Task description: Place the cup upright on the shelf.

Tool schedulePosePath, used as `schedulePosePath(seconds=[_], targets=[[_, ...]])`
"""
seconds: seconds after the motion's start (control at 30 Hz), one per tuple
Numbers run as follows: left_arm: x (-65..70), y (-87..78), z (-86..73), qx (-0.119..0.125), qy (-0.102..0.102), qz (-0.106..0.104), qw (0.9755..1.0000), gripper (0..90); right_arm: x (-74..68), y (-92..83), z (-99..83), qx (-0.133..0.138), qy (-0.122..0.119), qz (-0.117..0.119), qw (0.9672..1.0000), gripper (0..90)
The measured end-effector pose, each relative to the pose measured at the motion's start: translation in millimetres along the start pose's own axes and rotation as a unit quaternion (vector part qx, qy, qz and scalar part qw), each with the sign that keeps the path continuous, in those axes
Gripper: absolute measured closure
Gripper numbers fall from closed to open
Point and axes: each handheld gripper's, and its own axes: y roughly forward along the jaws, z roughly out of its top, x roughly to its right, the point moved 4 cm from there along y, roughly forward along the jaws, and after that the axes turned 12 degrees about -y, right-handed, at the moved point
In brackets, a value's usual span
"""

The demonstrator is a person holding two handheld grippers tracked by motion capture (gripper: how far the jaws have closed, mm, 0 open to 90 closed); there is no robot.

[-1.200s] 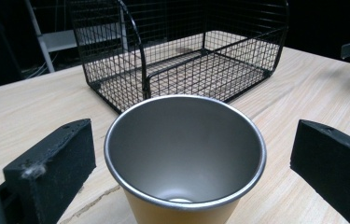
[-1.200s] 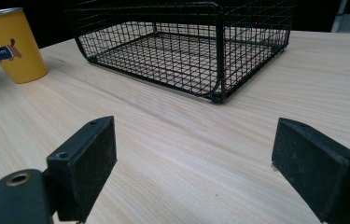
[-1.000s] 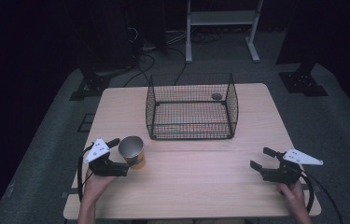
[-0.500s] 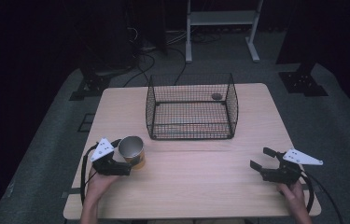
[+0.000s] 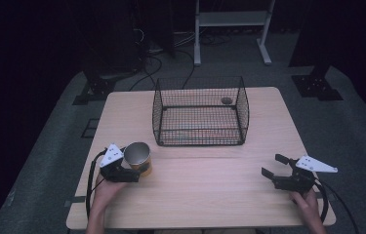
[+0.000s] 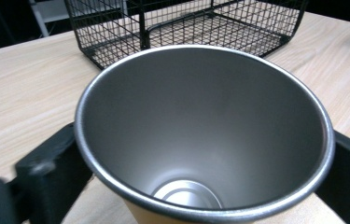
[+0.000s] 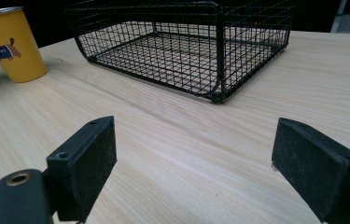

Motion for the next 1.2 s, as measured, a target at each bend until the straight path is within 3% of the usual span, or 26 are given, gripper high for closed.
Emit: schedulePosePath(seconds=[0.17,0.27,0.6,0.87,1.2], targets=[[0.4,2.4,-1.2,-0.004,0.002,-0.006,1.0000,6.8,-0.1,0.1,0.0,0.000,0.000,0.000,1.0000,12.9],[0.3,1.9,-1.1,-0.002,0.006,-0.005,1.0000,13.4,-0.2,0.2,0.1,-0.001,-0.001,0.000,1.0000,12.9],[4.0,0.9,-1.1,-0.004,0.014,-0.004,0.9999,14.1,-0.2,0.3,0.1,-0.001,-0.002,0.000,1.0000,12.9],[11.8,-4.1,4.5,0.015,0.013,-0.019,0.9996,14.1,-0.4,0.3,0.1,-0.002,-0.003,0.000,1.0000,12.9],[35.0,1.9,20.3,0.013,0.038,-0.058,0.9975,14.1,-1.0,0.7,0.2,-0.003,-0.006,0.000,1.0000,12.9]])
